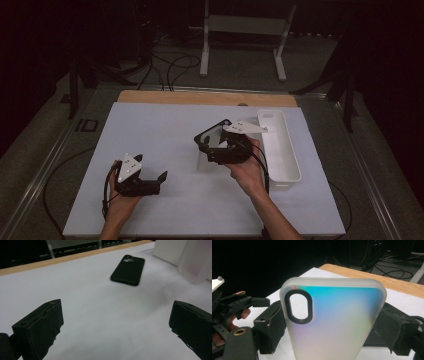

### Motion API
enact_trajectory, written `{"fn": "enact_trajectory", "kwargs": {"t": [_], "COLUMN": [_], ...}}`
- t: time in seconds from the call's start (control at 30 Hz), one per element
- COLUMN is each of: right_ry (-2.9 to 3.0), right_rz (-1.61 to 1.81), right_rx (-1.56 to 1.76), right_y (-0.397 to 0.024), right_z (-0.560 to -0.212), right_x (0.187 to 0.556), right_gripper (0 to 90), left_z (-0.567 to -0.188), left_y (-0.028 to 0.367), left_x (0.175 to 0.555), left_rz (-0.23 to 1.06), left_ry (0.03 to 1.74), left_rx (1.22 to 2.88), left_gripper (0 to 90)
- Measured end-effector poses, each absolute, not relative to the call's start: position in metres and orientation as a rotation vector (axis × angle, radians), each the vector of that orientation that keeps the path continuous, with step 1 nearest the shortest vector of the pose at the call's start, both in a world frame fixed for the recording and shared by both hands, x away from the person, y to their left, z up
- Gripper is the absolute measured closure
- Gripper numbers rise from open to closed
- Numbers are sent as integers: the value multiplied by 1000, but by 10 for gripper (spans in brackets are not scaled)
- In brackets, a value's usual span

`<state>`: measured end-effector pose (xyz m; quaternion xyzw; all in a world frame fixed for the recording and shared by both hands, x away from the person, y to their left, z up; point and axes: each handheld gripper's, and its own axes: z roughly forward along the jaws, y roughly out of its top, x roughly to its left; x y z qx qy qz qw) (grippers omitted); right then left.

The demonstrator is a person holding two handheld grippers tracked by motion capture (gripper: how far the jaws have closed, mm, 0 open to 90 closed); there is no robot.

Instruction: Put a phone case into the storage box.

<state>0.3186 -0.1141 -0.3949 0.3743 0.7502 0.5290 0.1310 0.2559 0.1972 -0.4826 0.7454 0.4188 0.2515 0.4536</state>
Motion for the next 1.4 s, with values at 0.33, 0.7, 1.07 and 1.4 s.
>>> {"fn": "enact_trajectory", "kwargs": {"t": [0.33,0.7,1.07,1.4], "right_ry": [2160,2112,2076,2066], "right_rz": [1518,1487,1442,1410], "right_rx": [1082,1121,1154,1167], "right_y": [-118,-134,-149,-154], "right_z": [-389,-381,-376,-373], "right_x": [323,338,353,363], "right_gripper": [166,166,166,166], "left_z": [-491,-494,-495,-495], "left_y": [210,214,213,212], "left_x": [250,251,251,250], "left_rz": [660,672,678,682], "left_ry": [1050,1087,1081,1080], "left_rx": [1768,1757,1765,1768], "left_gripper": [0,0,0,0]}}
